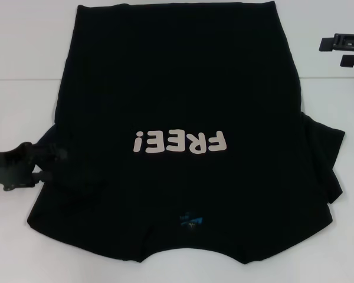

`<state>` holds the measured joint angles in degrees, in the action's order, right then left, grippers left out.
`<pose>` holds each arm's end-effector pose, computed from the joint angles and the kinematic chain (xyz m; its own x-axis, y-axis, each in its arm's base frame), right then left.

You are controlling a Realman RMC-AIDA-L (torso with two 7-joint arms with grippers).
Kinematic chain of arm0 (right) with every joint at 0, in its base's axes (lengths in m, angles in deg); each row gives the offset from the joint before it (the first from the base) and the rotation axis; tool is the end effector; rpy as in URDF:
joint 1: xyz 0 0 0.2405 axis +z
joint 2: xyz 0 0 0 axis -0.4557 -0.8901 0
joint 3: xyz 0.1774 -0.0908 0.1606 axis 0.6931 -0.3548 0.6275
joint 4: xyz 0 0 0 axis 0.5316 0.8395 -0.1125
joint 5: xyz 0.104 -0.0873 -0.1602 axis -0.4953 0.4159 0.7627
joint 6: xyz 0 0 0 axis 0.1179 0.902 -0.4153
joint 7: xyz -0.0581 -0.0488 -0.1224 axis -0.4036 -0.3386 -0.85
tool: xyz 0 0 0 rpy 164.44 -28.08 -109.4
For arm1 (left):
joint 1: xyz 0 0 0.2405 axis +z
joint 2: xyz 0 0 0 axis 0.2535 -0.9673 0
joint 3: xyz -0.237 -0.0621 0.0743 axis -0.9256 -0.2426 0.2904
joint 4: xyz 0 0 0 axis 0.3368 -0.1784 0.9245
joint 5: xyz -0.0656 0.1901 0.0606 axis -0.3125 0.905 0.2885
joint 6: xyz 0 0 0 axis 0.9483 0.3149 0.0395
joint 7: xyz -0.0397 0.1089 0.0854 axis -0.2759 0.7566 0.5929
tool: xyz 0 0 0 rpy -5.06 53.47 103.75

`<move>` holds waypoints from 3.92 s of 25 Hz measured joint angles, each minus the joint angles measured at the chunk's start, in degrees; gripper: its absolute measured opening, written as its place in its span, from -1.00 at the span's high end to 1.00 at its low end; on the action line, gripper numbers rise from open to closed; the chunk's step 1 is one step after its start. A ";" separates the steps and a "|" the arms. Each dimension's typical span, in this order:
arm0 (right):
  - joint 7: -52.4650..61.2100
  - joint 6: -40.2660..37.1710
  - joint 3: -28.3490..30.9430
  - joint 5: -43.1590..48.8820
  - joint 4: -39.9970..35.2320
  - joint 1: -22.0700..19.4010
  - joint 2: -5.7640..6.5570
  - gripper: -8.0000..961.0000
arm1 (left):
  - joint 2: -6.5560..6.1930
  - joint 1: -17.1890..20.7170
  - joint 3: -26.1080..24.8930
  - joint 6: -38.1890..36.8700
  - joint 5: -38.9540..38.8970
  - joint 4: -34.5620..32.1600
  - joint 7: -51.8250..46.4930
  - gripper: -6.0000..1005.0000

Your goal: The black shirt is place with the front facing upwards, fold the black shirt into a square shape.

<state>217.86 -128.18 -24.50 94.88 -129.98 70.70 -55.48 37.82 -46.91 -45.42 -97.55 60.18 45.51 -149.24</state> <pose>0.2453 0.4422 0.1218 0.2484 -0.7278 -0.6393 -0.9627 -0.2588 -0.0794 -0.3370 0.3552 0.0623 -0.1935 0.8530 0.4846 0.9811 0.1682 0.0957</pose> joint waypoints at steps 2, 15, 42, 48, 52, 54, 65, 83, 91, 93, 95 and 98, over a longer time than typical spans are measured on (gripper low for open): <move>0.00 0.02 0.07 0.00 0.00 0.00 0.00 -0.90 | -0.03 0.22 -0.01 0.10 0.15 0.20 -0.41 -0.41; -0.12 0.39 0.13 0.00 0.00 0.00 0.00 -0.90 | -0.10 -0.40 0.55 1.90 1.04 4.11 -1.67 -0.41; -0.26 0.45 0.29 -0.08 0.00 -0.71 0.23 -0.90 | -0.06 -4.02 0.65 11.85 0.46 9.14 -1.93 -0.41; -0.21 0.45 0.29 -0.17 0.00 -0.91 0.28 -0.90 | 0.03 -3.10 0.11 10.38 -0.39 8.86 -1.95 -0.41; -0.19 0.45 0.29 -0.18 0.00 -1.01 0.34 -0.90 | 0.08 -2.21 -1.53 9.65 -0.91 8.58 -1.89 -0.41; -0.16 0.45 0.29 -0.21 -0.01 -1.05 0.35 -0.90 | 0.08 -1.96 -2.10 9.82 -0.95 8.58 -1.89 -0.40; -0.20 1.12 0.38 -0.27 -0.10 -1.06 0.36 -0.90 | 1.70 -2.34 -2.39 9.08 -5.87 8.22 2.55 -0.35; 0.00 1.09 0.38 -0.27 -0.14 -1.04 0.44 -0.90 | 0.95 -0.44 -1.42 8.93 -5.73 9.64 1.57 -0.26; 0.01 0.99 0.38 -0.27 -0.17 -0.98 0.44 -0.90 | 0.86 -0.74 -1.70 11.31 -5.42 9.79 0.34 -0.22; 0.01 0.94 0.38 -0.27 -0.16 -1.02 0.44 -0.90 | 0.86 -0.84 -1.77 12.03 -5.56 9.78 0.31 -0.21; 0.01 0.92 0.38 -0.27 -0.13 -1.06 0.44 -0.90 | 0.98 -1.14 -1.81 12.44 -5.54 9.70 0.30 -0.20; 0.01 0.84 0.38 -0.26 -0.11 -1.08 0.44 -0.90 | 1.13 -1.41 -1.60 12.49 -5.33 9.68 0.62 -0.18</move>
<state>217.86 -127.34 -24.12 94.61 -130.10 69.62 -55.03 38.95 -48.32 -47.01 -85.06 54.85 55.19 -148.62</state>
